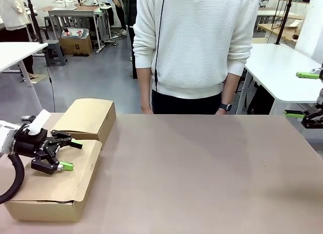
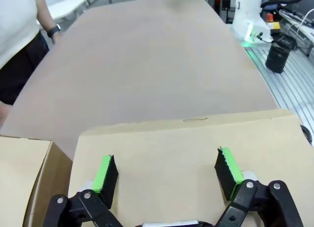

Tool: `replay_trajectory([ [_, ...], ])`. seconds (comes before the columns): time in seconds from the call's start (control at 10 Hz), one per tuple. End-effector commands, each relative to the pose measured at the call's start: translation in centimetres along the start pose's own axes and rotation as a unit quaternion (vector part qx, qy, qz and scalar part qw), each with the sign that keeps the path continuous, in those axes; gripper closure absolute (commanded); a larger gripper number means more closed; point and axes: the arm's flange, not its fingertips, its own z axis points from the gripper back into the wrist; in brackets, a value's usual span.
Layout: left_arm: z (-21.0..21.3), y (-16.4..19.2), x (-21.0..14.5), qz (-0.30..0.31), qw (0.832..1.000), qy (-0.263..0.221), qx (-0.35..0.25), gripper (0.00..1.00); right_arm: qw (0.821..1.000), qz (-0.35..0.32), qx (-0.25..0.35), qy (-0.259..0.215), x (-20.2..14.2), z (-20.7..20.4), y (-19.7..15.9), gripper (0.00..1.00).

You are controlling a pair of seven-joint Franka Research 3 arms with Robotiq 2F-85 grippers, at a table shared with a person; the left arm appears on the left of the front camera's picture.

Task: Place items inside the box.
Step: Close the lid of the Mailer Box closest to the robot.

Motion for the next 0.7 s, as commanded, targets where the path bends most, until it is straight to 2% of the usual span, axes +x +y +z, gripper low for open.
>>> replay_trajectory([
  [0.0,-1.9,-7.8,1.4,-0.015,1.0,-0.005,0.002,0.0,1.0,-0.009,0.008,0.001,-0.1,0.1,0.5,0.0],
  [0.1,-0.7,-7.9,3.0,-0.002,1.0,-0.025,-0.014,0.0,1.0,-0.009,0.008,0.001,-0.1,0.1,0.5,0.0],
  [0.4,6.8,-8.6,9.8,0.067,0.996,-0.061,0.016,0.0,1.0,-0.009,0.008,0.001,-0.1,0.1,0.5,0.0],
  [0.5,9.1,-9.5,11.4,0.106,0.993,-0.041,0.017,0.0,1.0,-0.009,0.008,0.001,-0.1,0.1,0.5,0.0],
  [0.6,11.1,-10.9,12.8,0.179,0.983,-0.04,0.026,0.0,1.0,-0.009,0.008,0.001,-0.1,0.1,0.5,0.0],
])
